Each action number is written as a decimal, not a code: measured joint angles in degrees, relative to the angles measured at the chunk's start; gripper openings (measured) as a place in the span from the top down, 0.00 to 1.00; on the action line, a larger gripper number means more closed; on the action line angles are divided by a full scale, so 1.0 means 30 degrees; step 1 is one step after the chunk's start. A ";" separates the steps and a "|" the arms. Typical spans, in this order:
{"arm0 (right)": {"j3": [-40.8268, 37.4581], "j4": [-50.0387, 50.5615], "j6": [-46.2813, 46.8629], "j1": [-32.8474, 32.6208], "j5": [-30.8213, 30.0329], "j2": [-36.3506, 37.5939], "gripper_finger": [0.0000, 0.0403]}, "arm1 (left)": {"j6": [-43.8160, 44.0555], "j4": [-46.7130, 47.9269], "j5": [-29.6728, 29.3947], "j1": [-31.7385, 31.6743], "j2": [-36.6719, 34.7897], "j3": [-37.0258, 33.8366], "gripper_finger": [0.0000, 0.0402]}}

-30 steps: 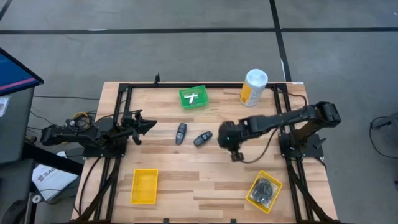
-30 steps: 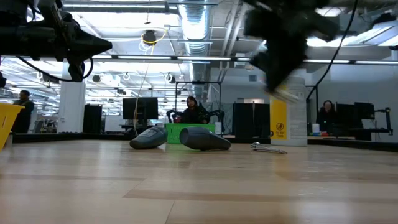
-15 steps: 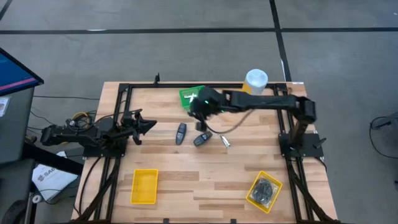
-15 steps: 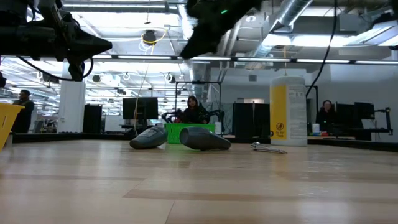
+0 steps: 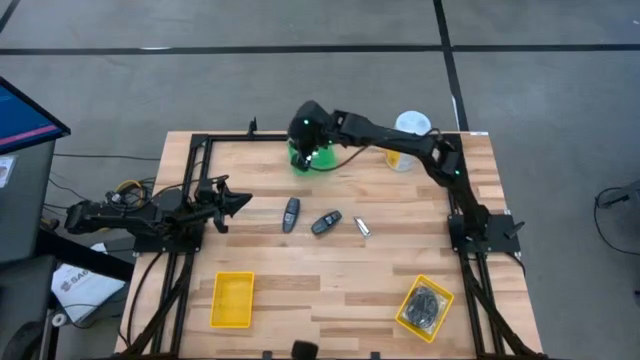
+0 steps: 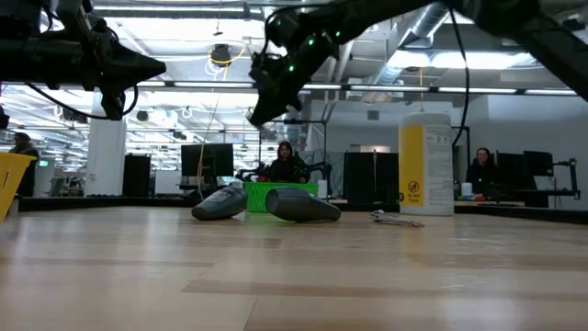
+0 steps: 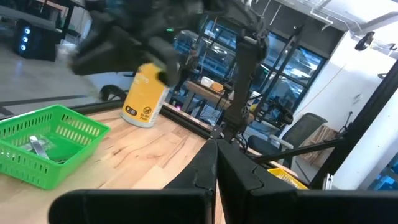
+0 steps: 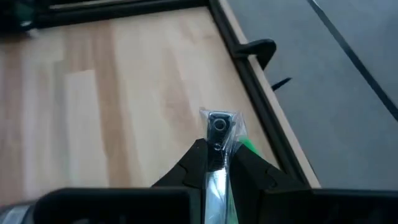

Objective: Pick & Place Travel size toiletries
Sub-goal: Put the silver nail cutter into the green bin

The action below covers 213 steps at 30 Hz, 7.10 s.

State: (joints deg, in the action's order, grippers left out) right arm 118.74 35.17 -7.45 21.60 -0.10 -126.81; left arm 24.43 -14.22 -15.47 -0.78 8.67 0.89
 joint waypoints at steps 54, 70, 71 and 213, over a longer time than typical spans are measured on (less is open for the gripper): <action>0.1166 0.2619 0.4987 0.1612 -0.0411 -0.2534 0.79 | -0.0038 0.0000 0.0041 0.0000 0.0000 0.0000 1.00; 0.3941 0.8206 0.2541 0.1009 0.0764 0.0949 0.55 | -0.0003 -0.0021 0.0149 0.0000 0.0007 0.0000 1.00; 0.3921 0.9320 0.2482 0.0856 0.0857 0.1591 0.56 | -0.0003 -0.0015 0.0149 0.0000 0.0007 0.0000 1.00; 0.2921 0.4856 0.4851 0.0587 -0.3997 -0.3824 0.81 | 0.0653 -0.0127 0.0180 0.0000 0.0044 -0.0007 1.00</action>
State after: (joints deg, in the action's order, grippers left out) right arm 127.50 49.74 7.10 23.36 -12.09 -138.28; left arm 26.39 -14.60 -14.93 -0.78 8.80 0.86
